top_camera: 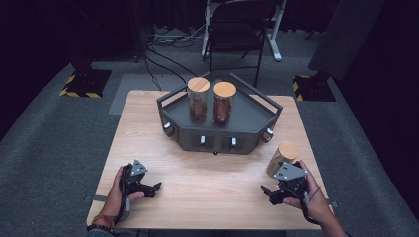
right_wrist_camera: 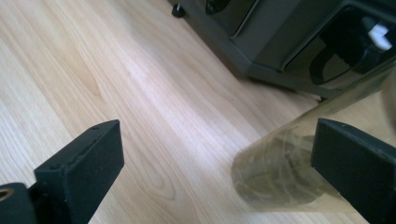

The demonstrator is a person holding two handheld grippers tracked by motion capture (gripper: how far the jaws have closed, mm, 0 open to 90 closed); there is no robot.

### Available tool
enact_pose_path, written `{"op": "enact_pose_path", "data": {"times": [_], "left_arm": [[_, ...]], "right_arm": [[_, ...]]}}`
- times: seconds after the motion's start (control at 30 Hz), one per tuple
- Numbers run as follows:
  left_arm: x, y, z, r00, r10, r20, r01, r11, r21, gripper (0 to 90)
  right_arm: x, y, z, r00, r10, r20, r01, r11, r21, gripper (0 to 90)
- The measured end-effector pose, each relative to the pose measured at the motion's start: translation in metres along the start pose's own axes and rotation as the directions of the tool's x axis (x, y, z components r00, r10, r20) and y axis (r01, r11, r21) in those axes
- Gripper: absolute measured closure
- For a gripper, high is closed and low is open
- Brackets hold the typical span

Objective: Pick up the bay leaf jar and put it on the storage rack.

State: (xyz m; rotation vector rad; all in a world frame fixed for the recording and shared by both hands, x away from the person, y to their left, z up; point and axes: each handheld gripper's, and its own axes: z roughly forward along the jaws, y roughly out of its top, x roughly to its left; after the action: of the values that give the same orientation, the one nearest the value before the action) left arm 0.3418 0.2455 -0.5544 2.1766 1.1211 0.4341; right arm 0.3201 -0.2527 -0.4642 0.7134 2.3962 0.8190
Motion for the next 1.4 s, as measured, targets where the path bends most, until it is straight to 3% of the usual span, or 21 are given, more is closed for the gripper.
{"op": "enact_pose_path", "data": {"times": [0.27, 0.67, 0.93, 1.13, 1.17, 1.27, 1.4], "left_arm": [[0.0, 0.0, 0.0, 1.0, -0.001, 0.001, 0.001, 1.0, 0.0, 0.0], [0.0, 0.0, 0.0, 1.0, -0.002, 0.001, 0.002, 1.0, 0.0, 0.0], [0.0, 0.0, 0.0, 1.0, -0.001, 0.001, 0.001, 1.0, 0.0, 0.0], [0.0, 0.0, 0.0, 1.0, -0.002, 0.001, 0.002, 1.0, 0.0, 0.0], [0.0, 0.0, 0.0, 1.0, -0.002, 0.001, 0.002, 1.0, 0.0, 0.0], [0.0, 0.0, 0.0, 1.0, -0.001, 0.001, 0.001, 1.0, 0.0, 0.0], [0.0, 0.0, 0.0, 1.0, -0.002, 0.001, 0.002, 1.0, -0.001, 0.0]], "right_arm": [[0.004, -0.021, 0.009, 0.9999, -0.011, -0.012, 0.011, 0.999, 0.031, 2.8], [-0.001, -0.057, 0.024, 0.9987, 0.05, -0.01, -0.049, 0.995, 0.089, 3.4], [-0.005, -0.082, 0.035, 0.9932, 0.115, -0.022, -0.111, 0.987, 0.113, 3.3], [-0.011, -0.097, 0.036, 0.9756, 0.211, -0.059, -0.208, 0.976, 0.064, 2.1], [-0.012, -0.1, 0.037, 0.9664, 0.244, -0.081, -0.24, 0.969, 0.056, 2.1], [-0.014, -0.106, 0.039, 0.9511, 0.284, -0.12, -0.282, 0.959, 0.04, 0.3], [-0.014, -0.11, 0.039, 0.9519, 0.279, -0.127, -0.28, 0.96, 0.008, 0.2]]}}
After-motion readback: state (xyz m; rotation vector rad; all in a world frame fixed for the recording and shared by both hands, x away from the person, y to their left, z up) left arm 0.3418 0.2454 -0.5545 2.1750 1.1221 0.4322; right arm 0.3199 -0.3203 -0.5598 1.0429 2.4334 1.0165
